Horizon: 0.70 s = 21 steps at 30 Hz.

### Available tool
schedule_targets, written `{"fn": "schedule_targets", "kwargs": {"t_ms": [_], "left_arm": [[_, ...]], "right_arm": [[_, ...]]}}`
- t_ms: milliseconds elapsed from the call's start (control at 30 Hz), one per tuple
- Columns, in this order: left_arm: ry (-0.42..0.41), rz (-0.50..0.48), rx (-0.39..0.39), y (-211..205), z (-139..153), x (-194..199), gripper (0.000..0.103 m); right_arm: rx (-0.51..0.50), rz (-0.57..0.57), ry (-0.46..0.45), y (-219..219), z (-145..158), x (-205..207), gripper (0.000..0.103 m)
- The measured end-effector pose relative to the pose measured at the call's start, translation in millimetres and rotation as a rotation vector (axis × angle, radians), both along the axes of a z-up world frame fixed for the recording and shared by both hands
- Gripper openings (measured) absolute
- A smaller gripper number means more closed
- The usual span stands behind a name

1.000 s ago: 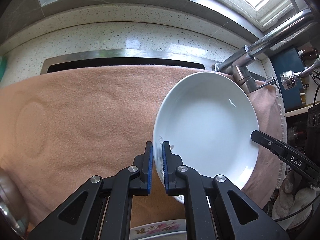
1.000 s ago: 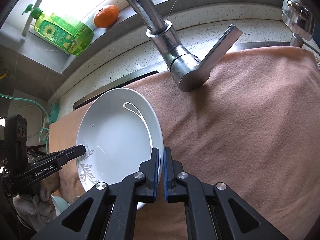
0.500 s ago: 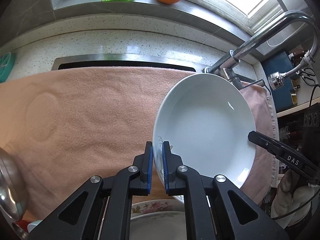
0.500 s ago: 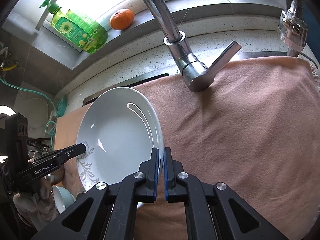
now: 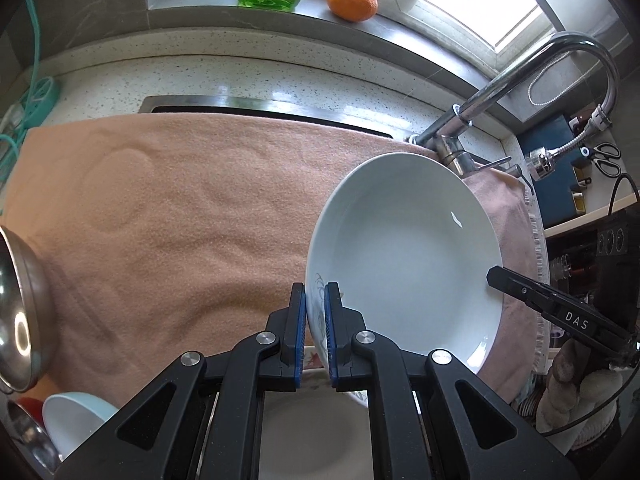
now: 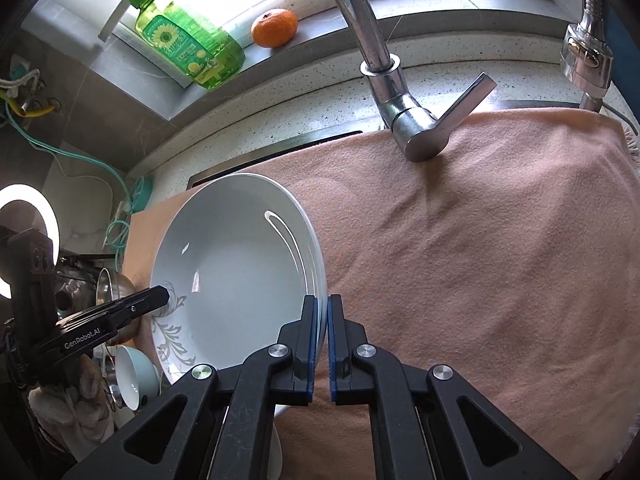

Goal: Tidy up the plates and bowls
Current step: 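Lift the vine-pattern plate upright and carry it toward the floral plates, then lower the vine-pattern plate against the floral plates and open the right tool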

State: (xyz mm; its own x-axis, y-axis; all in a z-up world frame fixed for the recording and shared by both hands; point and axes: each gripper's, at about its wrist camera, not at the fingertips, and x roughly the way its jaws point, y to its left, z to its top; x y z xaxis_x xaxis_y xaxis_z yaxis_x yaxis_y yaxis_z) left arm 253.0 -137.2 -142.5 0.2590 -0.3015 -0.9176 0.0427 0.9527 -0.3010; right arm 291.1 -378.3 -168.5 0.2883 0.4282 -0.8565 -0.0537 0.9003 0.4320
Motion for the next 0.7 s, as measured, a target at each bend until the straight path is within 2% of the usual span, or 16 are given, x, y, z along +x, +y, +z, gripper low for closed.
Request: {"fn": "schedule_targets", "kwargs": {"t_ms": [700], "left_arm": [[0.008,0.137,-0.029,51,-4,-76,0.007]], "right_arm": [[0.012,0.14,0.015,53,-4,-49,0.005]]}}
